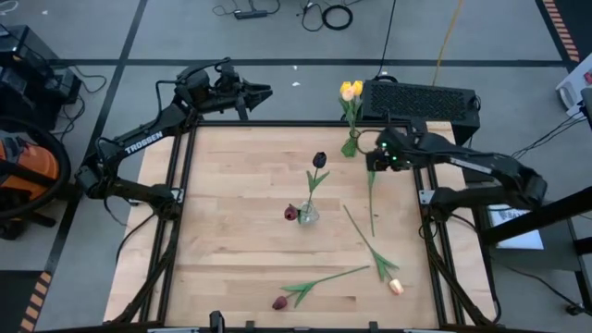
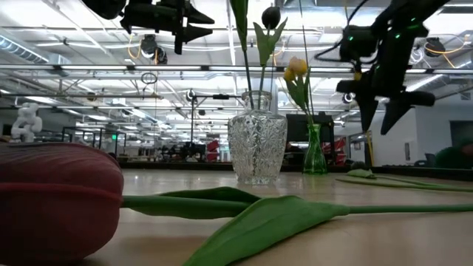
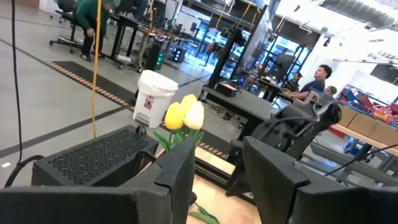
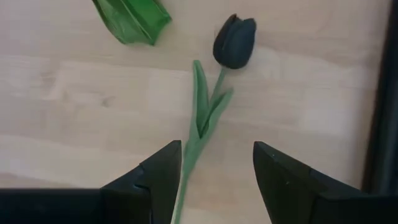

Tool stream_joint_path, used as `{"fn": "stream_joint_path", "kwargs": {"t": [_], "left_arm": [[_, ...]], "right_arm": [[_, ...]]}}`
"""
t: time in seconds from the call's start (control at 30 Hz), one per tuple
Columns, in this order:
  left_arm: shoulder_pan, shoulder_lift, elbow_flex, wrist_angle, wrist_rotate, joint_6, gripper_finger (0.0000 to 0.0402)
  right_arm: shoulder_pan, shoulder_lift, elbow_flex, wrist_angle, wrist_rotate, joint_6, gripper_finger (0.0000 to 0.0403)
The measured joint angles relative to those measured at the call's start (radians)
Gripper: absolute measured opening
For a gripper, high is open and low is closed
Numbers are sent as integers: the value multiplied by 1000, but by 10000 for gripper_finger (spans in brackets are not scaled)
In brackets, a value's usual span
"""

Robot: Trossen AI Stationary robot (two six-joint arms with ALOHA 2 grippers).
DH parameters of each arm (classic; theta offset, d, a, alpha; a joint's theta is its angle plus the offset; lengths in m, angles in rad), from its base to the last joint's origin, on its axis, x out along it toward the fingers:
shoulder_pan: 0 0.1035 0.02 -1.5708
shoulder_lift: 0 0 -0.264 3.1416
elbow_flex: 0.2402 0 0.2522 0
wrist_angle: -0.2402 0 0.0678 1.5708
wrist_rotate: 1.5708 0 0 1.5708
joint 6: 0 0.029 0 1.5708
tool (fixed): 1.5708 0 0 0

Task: Sort flowers into vase by color
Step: Put the black tulip into the transparent vase

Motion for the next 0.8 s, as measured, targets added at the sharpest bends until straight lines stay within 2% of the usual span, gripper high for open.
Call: {"fn": "stream_joint_path", "kwargs": {"t": [0.4, 0.67, 0.8], "left_arm": [[0, 0, 0, -51, 2, 25, 144], [0, 0, 0, -53, 7, 27, 144], [0, -5, 0, -34, 94, 65, 144]], "right_arm": [[75, 246, 0, 62, 4, 39, 192], [78, 360, 0, 136, 11, 47, 192], [77, 427, 0, 148, 11, 51, 192]]}}
